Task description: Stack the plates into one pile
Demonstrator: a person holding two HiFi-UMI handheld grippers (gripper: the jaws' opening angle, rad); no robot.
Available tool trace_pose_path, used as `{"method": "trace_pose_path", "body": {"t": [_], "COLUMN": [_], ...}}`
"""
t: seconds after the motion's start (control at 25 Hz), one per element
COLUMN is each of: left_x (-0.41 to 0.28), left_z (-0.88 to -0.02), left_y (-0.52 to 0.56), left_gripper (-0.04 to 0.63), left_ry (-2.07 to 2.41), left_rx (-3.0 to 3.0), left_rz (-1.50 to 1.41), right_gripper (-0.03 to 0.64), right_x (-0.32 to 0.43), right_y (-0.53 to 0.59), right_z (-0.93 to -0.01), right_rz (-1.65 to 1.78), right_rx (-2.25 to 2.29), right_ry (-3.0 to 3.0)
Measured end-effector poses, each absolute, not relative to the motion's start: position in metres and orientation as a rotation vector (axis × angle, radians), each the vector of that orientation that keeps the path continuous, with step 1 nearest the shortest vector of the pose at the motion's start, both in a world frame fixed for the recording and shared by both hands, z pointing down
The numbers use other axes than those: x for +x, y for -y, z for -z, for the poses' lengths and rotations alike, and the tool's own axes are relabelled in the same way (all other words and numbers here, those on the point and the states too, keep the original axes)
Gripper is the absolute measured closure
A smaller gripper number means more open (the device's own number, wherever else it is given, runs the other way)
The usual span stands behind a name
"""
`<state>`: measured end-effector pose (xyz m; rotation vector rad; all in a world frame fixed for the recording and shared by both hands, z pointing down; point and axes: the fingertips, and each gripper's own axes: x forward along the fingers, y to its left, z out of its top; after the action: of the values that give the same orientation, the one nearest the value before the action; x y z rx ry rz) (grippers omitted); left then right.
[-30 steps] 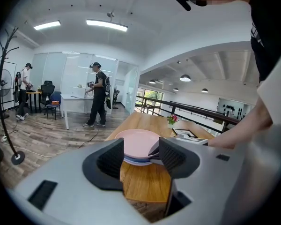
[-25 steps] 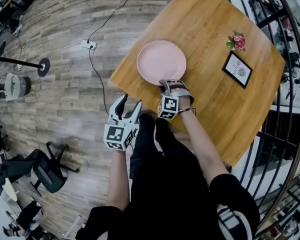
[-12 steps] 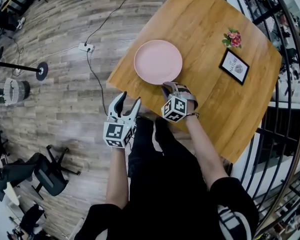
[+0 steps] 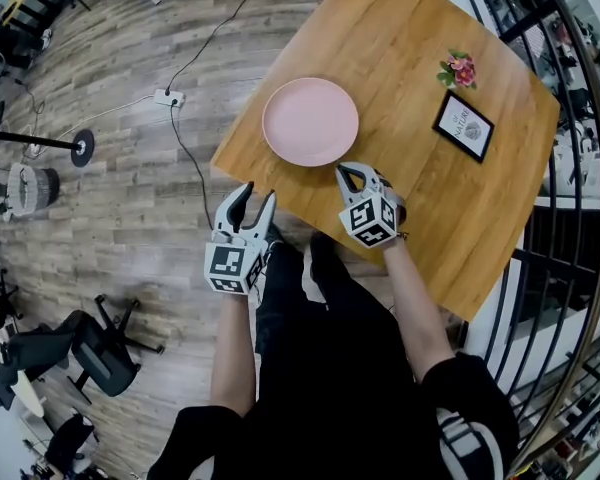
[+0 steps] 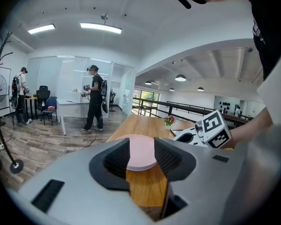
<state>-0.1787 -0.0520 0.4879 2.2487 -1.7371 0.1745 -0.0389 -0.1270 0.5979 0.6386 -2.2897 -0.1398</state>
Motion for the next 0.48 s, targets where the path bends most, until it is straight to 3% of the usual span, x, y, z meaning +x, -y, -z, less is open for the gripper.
{"method": "trace_pose_path", "body": {"t": [0.2, 0.48], "left_x": [-0.173, -0.172], "left_z": [-0.482, -0.480], "left_y": [0.052, 0.053], "left_gripper": [0.522, 0.562], "left_ry": [1.735, 1.710], "left_rx": [2.276, 2.301], "left_rz": [-0.181, -0.208], "right_gripper": [0.607, 0.609], "right_x": [-0.031, -0.022], "right_y": [0.115, 0.111], "right_z": [-0.582, -0.571], "right_rz": [0.128, 0.120], "right_rx": [0.636, 0.704], "right_ry": [2.371, 2.384]}}
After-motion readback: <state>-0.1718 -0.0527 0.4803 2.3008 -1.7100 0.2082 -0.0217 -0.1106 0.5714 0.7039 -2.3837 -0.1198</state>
